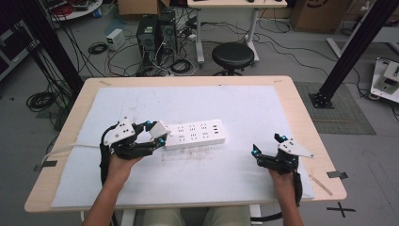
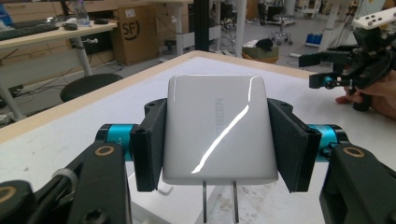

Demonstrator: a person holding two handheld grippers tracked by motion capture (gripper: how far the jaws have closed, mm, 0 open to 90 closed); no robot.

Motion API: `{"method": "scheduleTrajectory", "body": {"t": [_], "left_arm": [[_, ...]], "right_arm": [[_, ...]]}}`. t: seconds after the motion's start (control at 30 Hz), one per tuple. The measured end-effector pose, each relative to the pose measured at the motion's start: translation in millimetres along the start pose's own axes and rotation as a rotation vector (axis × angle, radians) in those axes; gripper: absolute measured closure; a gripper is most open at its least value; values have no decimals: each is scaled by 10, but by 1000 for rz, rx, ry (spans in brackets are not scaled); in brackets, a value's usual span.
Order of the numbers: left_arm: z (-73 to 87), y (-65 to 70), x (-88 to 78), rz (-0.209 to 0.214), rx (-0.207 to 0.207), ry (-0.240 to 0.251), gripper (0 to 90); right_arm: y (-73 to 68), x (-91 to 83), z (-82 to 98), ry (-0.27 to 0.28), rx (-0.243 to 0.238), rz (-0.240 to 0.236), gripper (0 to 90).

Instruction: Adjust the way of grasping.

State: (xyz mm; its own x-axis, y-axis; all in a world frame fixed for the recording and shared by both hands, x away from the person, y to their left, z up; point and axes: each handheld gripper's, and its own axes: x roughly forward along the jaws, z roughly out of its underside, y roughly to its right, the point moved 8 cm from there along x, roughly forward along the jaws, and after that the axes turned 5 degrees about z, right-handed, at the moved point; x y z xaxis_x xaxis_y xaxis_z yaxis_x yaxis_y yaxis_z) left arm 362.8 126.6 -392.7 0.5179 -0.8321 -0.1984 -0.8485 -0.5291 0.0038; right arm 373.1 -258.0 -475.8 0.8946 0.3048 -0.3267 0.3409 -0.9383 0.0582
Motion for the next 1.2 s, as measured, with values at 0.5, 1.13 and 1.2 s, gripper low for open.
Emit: {"method": "scheduleTrajectory", "body": {"t": [0.5,1.13,1.2], "left_arm": [[-12,463,408,202,147,-95,424],[88,797,620,372,324,-176,424],[85,810,643,381,339,-178,424]], "right_arm": [[-161,-103,-239,26,153,-176,63],[-993,-153,-537,-171,179,-552,62],[-1071,-163,-536,-199,185,-582,62]]}}
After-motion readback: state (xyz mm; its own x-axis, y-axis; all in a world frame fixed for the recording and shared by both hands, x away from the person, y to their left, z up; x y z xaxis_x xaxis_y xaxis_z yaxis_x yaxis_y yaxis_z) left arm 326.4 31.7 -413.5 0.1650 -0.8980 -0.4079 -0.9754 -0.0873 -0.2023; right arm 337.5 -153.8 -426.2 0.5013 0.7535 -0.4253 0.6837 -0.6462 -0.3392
